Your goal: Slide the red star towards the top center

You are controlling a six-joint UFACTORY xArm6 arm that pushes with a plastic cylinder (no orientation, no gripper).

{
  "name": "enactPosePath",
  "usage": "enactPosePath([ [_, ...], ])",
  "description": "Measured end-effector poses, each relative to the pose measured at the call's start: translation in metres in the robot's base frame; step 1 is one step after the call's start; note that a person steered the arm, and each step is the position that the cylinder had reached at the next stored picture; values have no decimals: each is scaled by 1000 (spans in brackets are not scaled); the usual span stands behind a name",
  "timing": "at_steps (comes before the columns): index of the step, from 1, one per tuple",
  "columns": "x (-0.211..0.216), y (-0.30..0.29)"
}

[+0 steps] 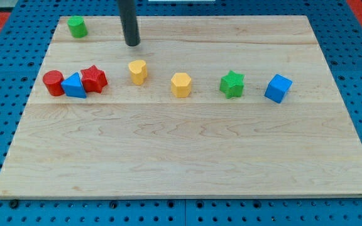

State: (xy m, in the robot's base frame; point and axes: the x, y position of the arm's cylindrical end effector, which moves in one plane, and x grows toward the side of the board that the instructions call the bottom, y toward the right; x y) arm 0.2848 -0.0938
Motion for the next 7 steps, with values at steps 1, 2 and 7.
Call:
enactPosePath([
  [1, 18, 0],
  [2, 29, 0],
  [7, 66, -84],
])
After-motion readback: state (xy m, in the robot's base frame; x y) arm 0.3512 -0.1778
